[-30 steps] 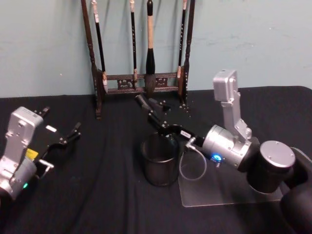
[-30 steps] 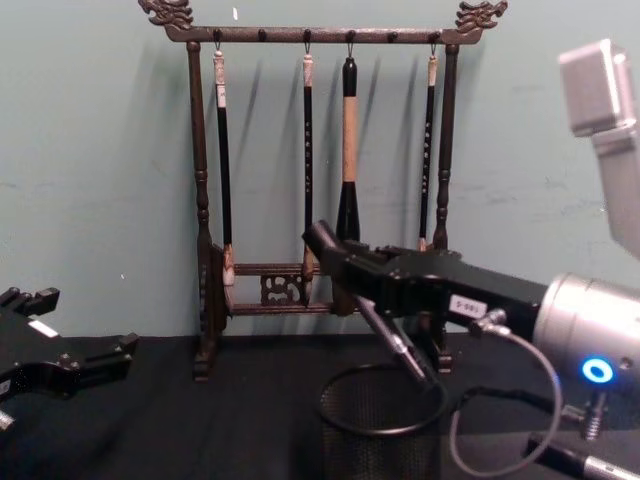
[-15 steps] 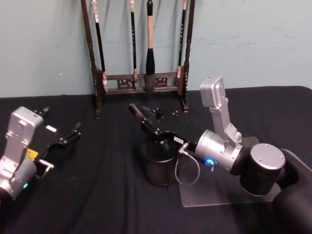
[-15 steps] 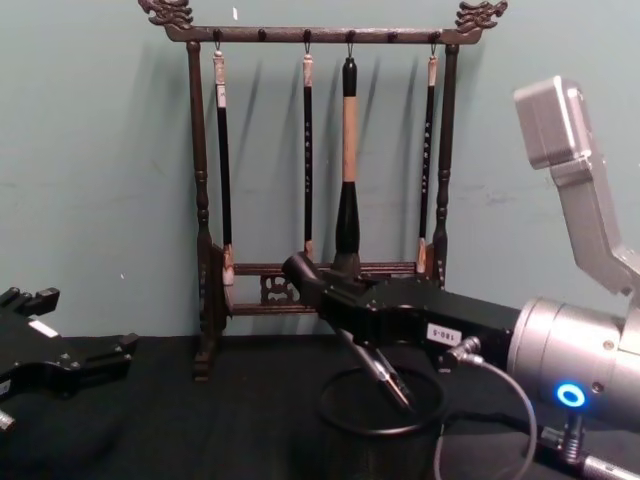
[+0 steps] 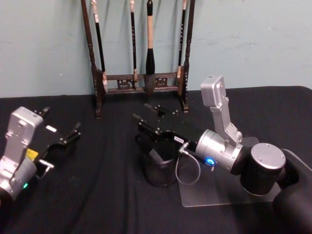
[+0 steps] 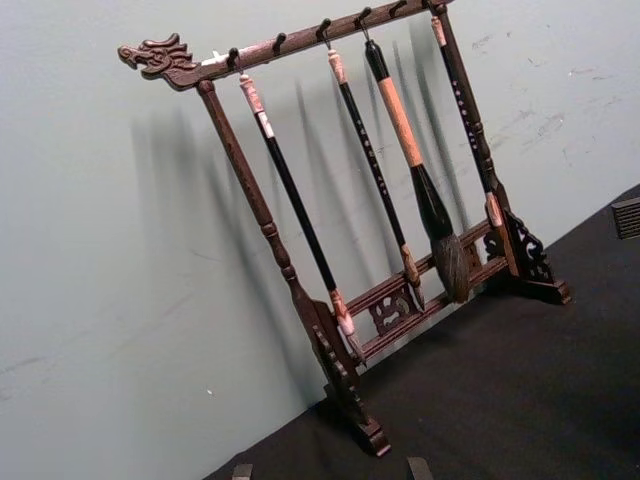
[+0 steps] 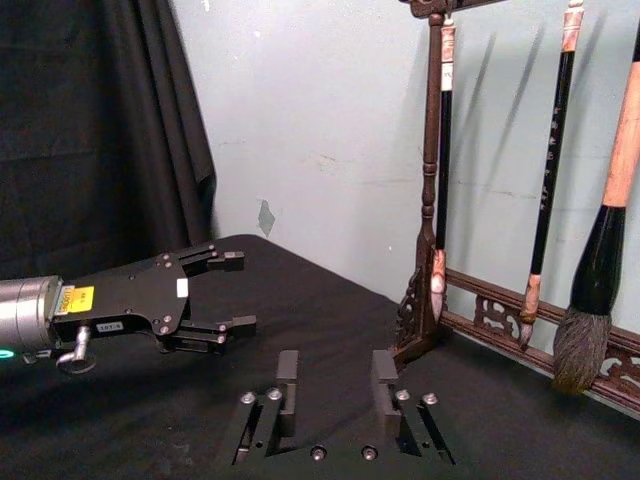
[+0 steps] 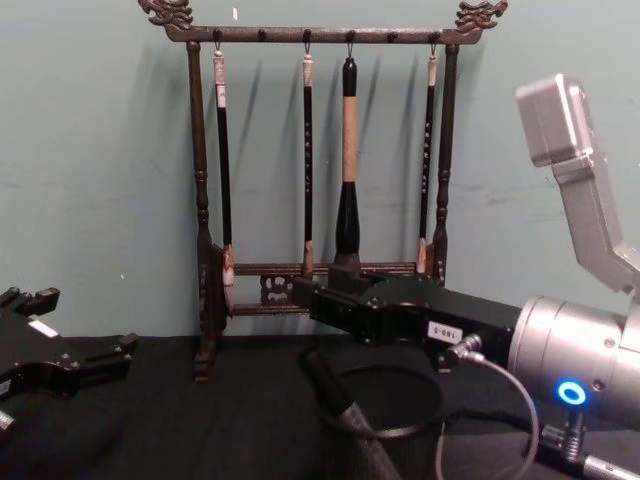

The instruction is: Pick up the water-based marker from the table and place it into the pen holder.

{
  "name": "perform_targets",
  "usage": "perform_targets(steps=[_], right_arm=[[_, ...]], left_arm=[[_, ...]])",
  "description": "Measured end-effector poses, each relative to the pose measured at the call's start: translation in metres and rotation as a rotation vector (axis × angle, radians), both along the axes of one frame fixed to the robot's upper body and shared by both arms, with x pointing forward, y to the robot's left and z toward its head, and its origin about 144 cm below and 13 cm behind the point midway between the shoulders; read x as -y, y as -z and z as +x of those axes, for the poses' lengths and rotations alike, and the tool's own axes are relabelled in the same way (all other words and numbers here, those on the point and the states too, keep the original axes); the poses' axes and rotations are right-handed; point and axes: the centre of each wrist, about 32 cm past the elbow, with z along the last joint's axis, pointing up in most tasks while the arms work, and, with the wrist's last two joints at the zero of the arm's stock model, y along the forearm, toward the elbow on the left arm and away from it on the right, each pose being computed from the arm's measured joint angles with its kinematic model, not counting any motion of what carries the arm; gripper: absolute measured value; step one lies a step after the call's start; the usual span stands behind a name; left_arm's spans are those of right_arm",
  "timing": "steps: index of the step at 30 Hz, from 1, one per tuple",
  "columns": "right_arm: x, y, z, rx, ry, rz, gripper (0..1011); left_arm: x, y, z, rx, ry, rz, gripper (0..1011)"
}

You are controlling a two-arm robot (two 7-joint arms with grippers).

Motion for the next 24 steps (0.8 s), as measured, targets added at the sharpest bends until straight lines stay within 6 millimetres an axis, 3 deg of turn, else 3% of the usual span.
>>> perform_targets(steps=[1,2,5,11,12,14,16,24], right_arm=[[0.0,0.0,0.0,0.0,0.0,0.0,504],[0.0,0.0,0.0,0.0,0.0,0.0,504],[0.0,0.0,0.0,0.0,0.0,0.001,632],[0.0,0.0,0.0,-0.001,0.0,0.002,788],[0.0,0.0,0.0,-0.001,0.0,0.002,861],[0.0,0.0,0.0,-0.001,0.0,0.002,879],[0.0,0.0,0.0,-0.001,0.0,0.002,959],[0.014,-0.01,0.003,-0.011,0.023,0.005,1002]], left_arm=[[0.0,0.0,0.0,0.0,0.0,0.0,1001],[0.0,0.0,0.0,0.0,0.0,0.0,1001],[0.0,0.0,0.0,0.0,0.0,0.0,1001],[0.0,0.0,0.0,0.0,0.0,0.0,1001],[0.0,0.0,0.0,0.0,0.0,0.0,1001],[0.0,0.0,0.0,0.0,0.0,0.0,1001],[0.0,0.0,0.0,0.0,0.0,0.0,1001],[0.0,0.0,0.0,0.0,0.0,0.0,1001]])
